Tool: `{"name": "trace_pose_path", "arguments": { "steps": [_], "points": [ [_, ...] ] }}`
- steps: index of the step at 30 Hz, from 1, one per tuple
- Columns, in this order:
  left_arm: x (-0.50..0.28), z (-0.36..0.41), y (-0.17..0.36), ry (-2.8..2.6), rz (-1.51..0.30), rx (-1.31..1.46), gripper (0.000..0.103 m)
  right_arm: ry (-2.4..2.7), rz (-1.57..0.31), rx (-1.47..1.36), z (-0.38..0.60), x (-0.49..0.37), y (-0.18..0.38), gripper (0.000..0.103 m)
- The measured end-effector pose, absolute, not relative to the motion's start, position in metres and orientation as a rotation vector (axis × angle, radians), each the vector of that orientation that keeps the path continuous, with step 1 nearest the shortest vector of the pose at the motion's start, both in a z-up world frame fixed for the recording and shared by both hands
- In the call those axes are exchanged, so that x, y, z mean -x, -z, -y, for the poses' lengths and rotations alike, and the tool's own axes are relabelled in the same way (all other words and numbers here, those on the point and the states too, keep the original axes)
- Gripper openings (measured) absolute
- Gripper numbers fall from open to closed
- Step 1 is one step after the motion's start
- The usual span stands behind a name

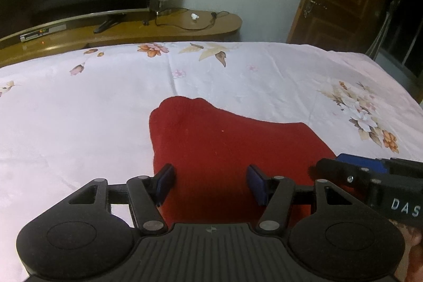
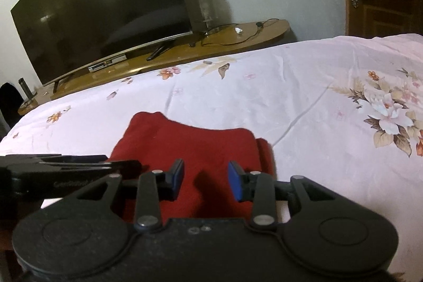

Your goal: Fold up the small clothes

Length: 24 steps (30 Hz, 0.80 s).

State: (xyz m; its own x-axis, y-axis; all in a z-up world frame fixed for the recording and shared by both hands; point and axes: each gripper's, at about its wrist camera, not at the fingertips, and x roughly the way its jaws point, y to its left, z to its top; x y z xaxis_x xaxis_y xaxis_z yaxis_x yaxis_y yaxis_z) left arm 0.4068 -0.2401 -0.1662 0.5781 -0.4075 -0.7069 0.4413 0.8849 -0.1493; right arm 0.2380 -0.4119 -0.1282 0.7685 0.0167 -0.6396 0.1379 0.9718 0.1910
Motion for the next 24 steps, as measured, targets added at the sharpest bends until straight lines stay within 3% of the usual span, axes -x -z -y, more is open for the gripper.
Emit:
{"name": "trace_pose_path", "arguments": {
  "steps": [3,5,10,14,17,24],
  "points": [
    [-0.398,0.236,0.162,0.490,-0.802,-0.057,0.060,0.069,-0.690,-0.218,0.406,-0.230,0.125,0.047],
    [-0.389,0.233,0.158,0.489,-0.787,-0.072,0.060,0.068,-0.680,-0.202,0.400,-0.222,0.122,0.047],
    [-0.361,0.213,0.153,0.517,-0.773,-0.070,0.060,0.058,-0.668,-0.175,0.388,-0.200,0.116,0.043],
    [-0.335,0.196,0.153,0.526,-0.736,-0.071,0.060,0.059,-0.694,-0.176,0.382,-0.175,0.123,0.032],
    [-0.324,0.191,0.155,0.519,-0.728,-0.056,0.060,0.069,-0.702,-0.178,0.375,-0.163,0.127,0.029],
    [-0.311,0.201,0.172,0.576,-0.792,-0.056,0.060,0.083,-0.746,-0.121,0.359,-0.148,0.137,0.030]
  ]
}}
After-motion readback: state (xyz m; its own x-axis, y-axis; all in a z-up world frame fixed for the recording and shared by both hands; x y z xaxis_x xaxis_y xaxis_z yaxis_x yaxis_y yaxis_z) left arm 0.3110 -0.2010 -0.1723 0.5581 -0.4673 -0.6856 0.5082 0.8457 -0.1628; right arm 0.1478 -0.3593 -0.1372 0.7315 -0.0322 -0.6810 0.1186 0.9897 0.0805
